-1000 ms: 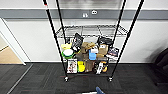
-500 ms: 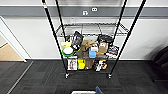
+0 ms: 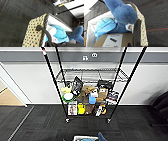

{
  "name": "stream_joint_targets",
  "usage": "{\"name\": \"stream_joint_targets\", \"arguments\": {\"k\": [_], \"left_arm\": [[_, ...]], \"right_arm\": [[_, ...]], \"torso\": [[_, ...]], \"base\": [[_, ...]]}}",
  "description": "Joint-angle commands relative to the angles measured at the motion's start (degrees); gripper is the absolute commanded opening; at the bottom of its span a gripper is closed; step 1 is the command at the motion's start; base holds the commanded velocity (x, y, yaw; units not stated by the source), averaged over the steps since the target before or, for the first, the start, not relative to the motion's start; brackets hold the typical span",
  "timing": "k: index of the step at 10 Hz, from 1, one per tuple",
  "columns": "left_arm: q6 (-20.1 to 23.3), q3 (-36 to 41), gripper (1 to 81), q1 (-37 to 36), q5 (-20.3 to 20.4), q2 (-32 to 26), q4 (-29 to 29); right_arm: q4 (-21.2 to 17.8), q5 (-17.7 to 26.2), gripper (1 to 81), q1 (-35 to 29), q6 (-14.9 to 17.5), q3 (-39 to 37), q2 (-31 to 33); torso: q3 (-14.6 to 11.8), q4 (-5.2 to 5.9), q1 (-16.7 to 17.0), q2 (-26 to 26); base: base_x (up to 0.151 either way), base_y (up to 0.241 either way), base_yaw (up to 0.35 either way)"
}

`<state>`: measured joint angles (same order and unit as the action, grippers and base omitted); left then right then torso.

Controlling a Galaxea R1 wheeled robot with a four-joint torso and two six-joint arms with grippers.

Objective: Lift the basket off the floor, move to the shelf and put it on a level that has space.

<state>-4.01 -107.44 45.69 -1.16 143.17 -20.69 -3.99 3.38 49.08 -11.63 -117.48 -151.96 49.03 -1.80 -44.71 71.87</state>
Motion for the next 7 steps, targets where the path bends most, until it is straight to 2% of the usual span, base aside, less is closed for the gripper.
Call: {"name": "stream_joint_targets", "arguments": {"k": [1, 4, 5, 7], "left_arm": [[-0.1, 3.5, 1.0, -6.4, -1.7, -1.2, -0.9], [-0.1, 6.0, 1.0, -6.8, -1.6, -1.7, -1.6], [0.0, 7.3, 1.0, -6.9, -1.4, -2.7, -2.0], [0.0, 9.5, 1.0, -7.0, -1.2, -4.4, -2.0]], "right_arm": [[-0.9, 0.8, 1.0, -6.6, -0.5, 4.0, 1.9], [-1.0, 0.6, 1.0, -7.3, -0.8, 6.7, 3.3], [-0.9, 0.4, 1.0, -7.4, -1.1, 8.5, 4.3], [-0.8, 0.4, 1.0, -7.4, -1.3, 10.4, 5.5]], "torso": [[-1.5, 0.00, 3.6, -5.6], [-3.0, 0.00, 7.5, -11.6], [-1.7, 0.00, 8.8, -13.6], [-2.1, 0.00, 11.3, -17.5]], "base": [[0.000, 0.000, 0.000], [0.000, 0.000, 0.000], [0.000, 0.000, 0.000], [0.000, 0.000, 0.000]]}}
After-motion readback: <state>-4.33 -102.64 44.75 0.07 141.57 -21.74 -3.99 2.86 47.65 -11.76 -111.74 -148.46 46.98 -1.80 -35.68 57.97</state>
